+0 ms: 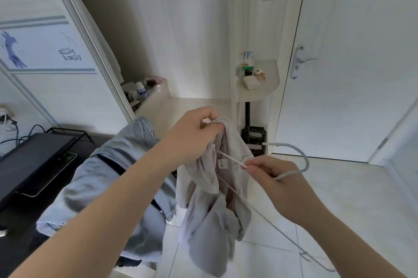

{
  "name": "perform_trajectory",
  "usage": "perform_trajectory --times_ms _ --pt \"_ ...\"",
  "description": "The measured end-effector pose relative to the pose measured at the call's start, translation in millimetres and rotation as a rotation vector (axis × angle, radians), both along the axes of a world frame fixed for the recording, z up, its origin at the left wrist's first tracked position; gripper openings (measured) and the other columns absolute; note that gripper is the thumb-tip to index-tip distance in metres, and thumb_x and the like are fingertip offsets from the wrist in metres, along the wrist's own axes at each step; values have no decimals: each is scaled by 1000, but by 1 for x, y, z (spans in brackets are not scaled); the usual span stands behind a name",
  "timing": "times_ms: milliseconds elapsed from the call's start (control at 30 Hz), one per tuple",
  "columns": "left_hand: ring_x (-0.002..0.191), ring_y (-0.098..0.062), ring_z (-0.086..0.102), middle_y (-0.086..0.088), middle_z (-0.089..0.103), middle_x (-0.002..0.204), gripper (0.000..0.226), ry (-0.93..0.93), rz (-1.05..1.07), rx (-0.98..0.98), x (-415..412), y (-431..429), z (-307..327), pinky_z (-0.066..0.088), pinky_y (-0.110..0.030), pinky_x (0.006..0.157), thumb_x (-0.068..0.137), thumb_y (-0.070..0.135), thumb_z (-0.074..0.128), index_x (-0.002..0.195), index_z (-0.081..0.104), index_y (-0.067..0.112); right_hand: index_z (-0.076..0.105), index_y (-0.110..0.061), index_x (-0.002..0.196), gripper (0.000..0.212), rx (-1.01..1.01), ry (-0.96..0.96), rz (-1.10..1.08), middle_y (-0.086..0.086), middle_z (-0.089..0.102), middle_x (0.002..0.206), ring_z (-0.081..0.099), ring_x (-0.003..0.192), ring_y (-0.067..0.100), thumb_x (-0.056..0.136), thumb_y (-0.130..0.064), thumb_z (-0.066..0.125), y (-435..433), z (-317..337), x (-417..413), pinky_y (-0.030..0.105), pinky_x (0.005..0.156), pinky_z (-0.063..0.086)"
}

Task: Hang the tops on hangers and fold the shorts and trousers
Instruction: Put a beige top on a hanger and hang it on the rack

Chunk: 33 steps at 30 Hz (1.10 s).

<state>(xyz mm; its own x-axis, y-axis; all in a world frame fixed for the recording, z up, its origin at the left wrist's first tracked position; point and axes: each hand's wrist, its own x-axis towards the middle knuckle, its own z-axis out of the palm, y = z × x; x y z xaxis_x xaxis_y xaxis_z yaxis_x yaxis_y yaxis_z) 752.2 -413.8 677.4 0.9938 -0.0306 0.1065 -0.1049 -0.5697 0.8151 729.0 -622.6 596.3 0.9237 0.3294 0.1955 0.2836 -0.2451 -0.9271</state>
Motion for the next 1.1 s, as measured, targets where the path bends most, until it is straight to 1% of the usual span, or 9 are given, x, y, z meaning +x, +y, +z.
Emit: perform_trajectory --times_ms 167,267,367,433,500,667,800,1000,1100 --pt "50 -5 54 10 62 57 17 188 -109 -140 -19 -24 -26 42 -16 55 98 25 61 82 66 23 77 -21 88 19 50 170 -105 -11 71 71 64 65 3 97 -15 61 22 -31 -2 25 63 50" --pt "70 -11 61 6 69 76 8 284 -150 -87 -25 -27 -43 48 -31 72 97 26 64 98 72 25 74 -15 81 26 249 166 -41 -14 64 62 56 55 -2 99 -7 56 18 -37 -7 10 53 41" --pt "87 -9 61 13 67 88 14 -1 -165 256 -36 -21 -52 48 -29 83 96 37 62 106 70 32 73 -5 87 24 364 204 57 -17 54 52 45 44 -3 100 -5 53 11 -39 -10 6 46 34" --pt "108 -13 53 15 62 107 29 -314 -147 653 -44 -12 -53 39 -31 92 93 51 55 113 69 34 75 -16 79 26 358 233 91 -15 47 49 36 42 0 96 -12 55 5 -38 -8 10 44 30" --pt "119 -16 48 15 61 115 40 -324 -214 815 -48 -8 -50 31 -34 100 90 61 49 118 65 38 70 -25 66 30 331 223 137 -11 41 48 31 41 5 91 -15 56 0 -35 -7 14 43 26" --pt "86 -14 58 18 56 74 18 -163 -276 627 -52 -3 -69 35 -23 67 99 36 54 113 65 33 73 -23 79 16 182 106 59 -7 63 58 54 52 3 89 -14 66 -7 -32 -12 15 53 42" --pt "81 -8 61 13 70 84 18 -132 -108 465 -63 6 -86 49 -35 73 98 34 54 111 68 34 66 -23 107 18 -1 -99 -173 -14 68 107 62 108 8 89 -22 66 -25 -44 -18 28 98 46" --pt "55 -11 49 9 56 62 7 -177 95 312 -76 10 -103 35 -24 50 96 34 59 96 66 37 67 -7 102 16 -101 -379 -307 2 64 112 57 114 12 86 -10 65 -33 -74 -34 45 97 46" --pt "52 -13 43 -2 52 62 4 -155 173 218 -79 10 -113 32 -21 49 96 33 61 95 65 34 68 -9 101 16 -172 -440 -371 2 61 120 50 120 7 87 -13 65 -30 -87 -40 39 102 41"
